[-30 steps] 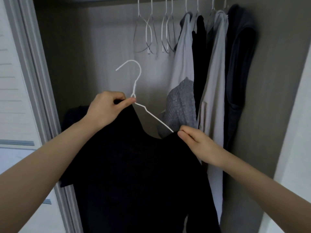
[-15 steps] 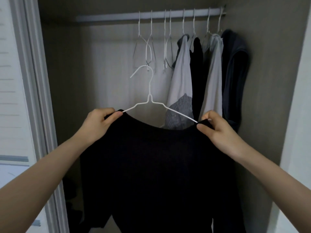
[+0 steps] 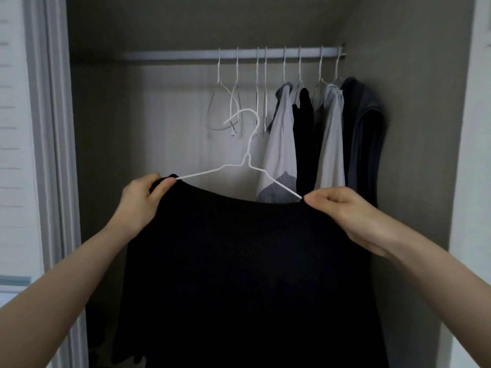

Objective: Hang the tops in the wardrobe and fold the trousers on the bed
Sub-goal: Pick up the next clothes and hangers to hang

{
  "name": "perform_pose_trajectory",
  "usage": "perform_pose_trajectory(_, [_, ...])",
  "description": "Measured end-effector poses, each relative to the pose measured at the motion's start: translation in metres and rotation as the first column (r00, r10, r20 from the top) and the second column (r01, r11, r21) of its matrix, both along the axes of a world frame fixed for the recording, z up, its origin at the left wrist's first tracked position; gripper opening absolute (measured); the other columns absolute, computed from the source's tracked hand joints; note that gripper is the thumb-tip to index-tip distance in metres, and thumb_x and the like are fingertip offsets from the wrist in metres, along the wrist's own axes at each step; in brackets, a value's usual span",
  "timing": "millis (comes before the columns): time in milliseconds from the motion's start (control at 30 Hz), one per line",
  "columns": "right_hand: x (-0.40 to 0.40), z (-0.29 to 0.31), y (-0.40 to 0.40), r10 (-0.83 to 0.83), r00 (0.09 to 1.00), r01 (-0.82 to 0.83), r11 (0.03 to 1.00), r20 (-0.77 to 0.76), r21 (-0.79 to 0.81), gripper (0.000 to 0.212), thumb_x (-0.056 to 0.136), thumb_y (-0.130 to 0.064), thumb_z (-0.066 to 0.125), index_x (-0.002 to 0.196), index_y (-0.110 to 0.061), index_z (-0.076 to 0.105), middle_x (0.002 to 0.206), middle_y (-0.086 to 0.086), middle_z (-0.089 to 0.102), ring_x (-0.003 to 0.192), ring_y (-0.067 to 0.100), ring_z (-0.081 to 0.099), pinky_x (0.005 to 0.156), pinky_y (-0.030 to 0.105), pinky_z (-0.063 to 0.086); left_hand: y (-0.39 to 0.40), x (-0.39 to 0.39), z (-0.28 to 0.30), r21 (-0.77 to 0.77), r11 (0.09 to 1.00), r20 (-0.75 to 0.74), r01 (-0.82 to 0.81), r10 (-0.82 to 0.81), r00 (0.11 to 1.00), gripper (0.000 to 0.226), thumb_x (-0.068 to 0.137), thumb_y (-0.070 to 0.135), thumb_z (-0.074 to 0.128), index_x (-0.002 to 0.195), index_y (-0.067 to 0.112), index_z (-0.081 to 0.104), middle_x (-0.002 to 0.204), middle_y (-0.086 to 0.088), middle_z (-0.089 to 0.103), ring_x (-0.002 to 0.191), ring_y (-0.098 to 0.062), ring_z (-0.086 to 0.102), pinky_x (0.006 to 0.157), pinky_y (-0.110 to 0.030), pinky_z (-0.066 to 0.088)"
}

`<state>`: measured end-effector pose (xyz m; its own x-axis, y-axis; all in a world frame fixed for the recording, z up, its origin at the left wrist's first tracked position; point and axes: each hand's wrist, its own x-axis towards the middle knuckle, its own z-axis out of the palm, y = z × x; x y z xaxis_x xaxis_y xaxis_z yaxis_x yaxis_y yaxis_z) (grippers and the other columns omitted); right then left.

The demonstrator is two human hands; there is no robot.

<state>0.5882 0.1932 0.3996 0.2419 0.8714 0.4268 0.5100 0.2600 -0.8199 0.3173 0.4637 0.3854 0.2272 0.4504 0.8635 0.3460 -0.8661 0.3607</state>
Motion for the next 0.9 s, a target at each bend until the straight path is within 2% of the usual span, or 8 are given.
perform_pose_trajectory(67, [-0.003,0.008,-0.001,0.026,0.999,-0.025,0.997,0.024,-0.075,0.033,0.097,-0.033,0.051,0.094,-0.012,0.075,0.098,0.013,0.074,0.095,0.027,0.07,0.086,0.037,0.056,0.008,0.004,0.004,-0.017,1.0,-0.02,-0.025,0.024,1.0,0.038,0.097,0.04,0.051,0.072,0.011,0.053,0.064,-0.007,0.056,0.063,-0.022,0.054,0.061,-0.039,0.04])
perform_pose_trajectory(267, [-0.016,0.034,-0.017,0.136,0.967,-0.138,0.99,-0.214,0.005,0.03,0.093,-0.026,0.052,0.104,-0.008,0.073,0.11,0.014,0.071,0.104,0.024,0.067,0.085,0.029,0.057,0.025,0.026,0.028,-0.066,0.998,0.023,0.007,-0.006,1.0,0.04,0.1,0.039,0.045,0.082,0.004,0.054,0.073,-0.011,0.058,0.072,-0.029,0.054,0.065,-0.037,0.038])
perform_pose_trajectory(400, [-0.029,0.053,-0.038,0.122,0.944,-0.071,0.983,-0.308,0.17,0.032,0.084,-0.028,0.059,0.097,-0.003,0.074,0.102,0.016,0.072,0.091,0.025,0.071,0.069,0.027,0.059,0.021,0.067,0.052,-0.08,0.989,0.013,0.125,-0.124,0.992,0.034,0.102,0.032,0.043,0.079,0.009,0.053,0.072,-0.005,0.055,0.074,-0.025,0.052,0.067,-0.031,0.033])
perform_pose_trajectory(500, [-0.036,0.066,-0.057,0.077,0.962,-0.007,0.965,-0.26,0.261,0.026,0.087,-0.026,0.058,0.083,-0.009,0.077,0.088,0.013,0.074,0.076,0.019,0.073,0.06,0.024,0.057,0.009,0.105,0.064,-0.117,0.955,-0.023,0.273,-0.277,0.96,0.034,0.103,0.03,0.041,0.076,0.014,0.052,0.072,-0.001,0.055,0.071,-0.018,0.05,0.067,-0.032,0.036])
perform_pose_trajectory(633, [-0.034,0.076,-0.075,-0.038,0.977,0.098,0.953,-0.21,0.286,0.029,0.092,-0.024,0.056,0.077,-0.01,0.077,0.08,0.012,0.074,0.068,0.019,0.072,0.057,0.024,0.056,-0.002,0.148,0.068,-0.239,0.86,-0.058,0.451,-0.476,0.877,0.036,0.103,0.034,0.042,0.09,0.01,0.064,0.088,-0.005,0.065,0.083,-0.016,0.058,0.079,-0.036,0.044])
perform_pose_trajectory(733, [-0.035,0.081,-0.081,-0.111,0.968,0.172,0.946,-0.225,0.275,0.032,0.095,-0.024,0.054,0.078,-0.005,0.075,0.078,0.017,0.073,0.064,0.022,0.071,0.055,0.027,0.056,-0.016,0.177,0.073,-0.315,0.77,-0.044,0.556,-0.597,0.801,0.034,0.103,0.034,0.042,0.111,0.013,0.068,0.109,-0.002,0.069,0.101,-0.014,0.064,0.092,-0.029,0.047])
perform_pose_trajectory(800, [-0.036,0.084,-0.084,-0.168,0.954,0.238,0.928,-0.248,0.286,0.038,0.095,-0.023,0.054,0.066,-0.007,0.074,0.069,0.014,0.071,0.055,0.02,0.069,0.049,0.024,0.053,-0.027,0.194,0.08,-0.358,0.718,-0.029,0.597,-0.648,0.761,0.034,0.104,0.034,0.04,0.125,0.017,0.061,0.125,-0.002,0.064,0.114,-0.013,0.06,0.095,-0.022,0.043])
perform_pose_trajectory(900, [-0.041,0.091,-0.088,-0.241,0.938,0.314,0.895,-0.249,0.317,0.04,0.096,-0.022,0.054,0.063,-0.006,0.071,0.062,0.012,0.069,0.049,0.019,0.066,0.044,0.023,0.052,-0.04,0.217,0.092,-0.442,0.614,0.013,0.654,-0.725,0.689,0.049,0.104,0.039,0.038,0.15,0.028,0.031,0.153,0.004,0.036,0.138,-0.014,0.037,0.106,-0.023,0.029])
